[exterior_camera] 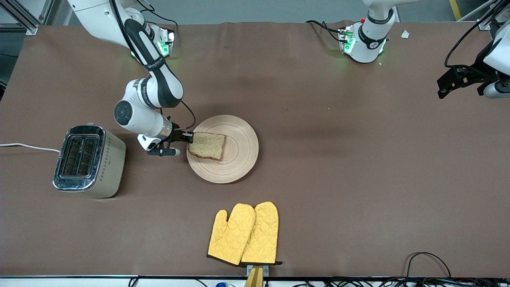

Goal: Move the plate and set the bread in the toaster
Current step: 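Grasp the bread slice with the right gripper and lift it off the plate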

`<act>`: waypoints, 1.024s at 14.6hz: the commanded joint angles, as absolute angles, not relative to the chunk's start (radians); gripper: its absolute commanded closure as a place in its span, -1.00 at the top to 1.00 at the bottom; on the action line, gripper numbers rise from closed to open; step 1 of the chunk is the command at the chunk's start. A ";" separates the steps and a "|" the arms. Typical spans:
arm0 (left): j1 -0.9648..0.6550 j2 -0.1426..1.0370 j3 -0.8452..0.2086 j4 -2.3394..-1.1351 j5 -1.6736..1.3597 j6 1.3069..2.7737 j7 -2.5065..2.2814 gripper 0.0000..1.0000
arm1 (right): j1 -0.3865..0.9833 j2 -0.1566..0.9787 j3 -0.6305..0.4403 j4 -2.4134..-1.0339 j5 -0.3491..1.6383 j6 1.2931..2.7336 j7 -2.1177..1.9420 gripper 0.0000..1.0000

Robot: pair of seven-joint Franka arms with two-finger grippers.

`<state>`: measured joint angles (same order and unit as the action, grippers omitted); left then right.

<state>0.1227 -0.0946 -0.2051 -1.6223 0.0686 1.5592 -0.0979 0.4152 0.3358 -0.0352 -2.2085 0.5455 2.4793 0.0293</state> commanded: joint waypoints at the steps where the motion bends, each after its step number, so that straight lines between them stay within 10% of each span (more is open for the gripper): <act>1: 0.121 -0.092 -0.204 -1.603 0.055 1.548 -0.083 1.00 | 0.420 0.337 -0.041 -2.200 0.566 2.474 0.017 -0.99; 15: 0.124 -0.074 -0.199 -1.585 0.018 1.536 -0.087 1.00 | 0.387 0.321 -0.101 -1.597 -0.200 1.675 0.402 -0.99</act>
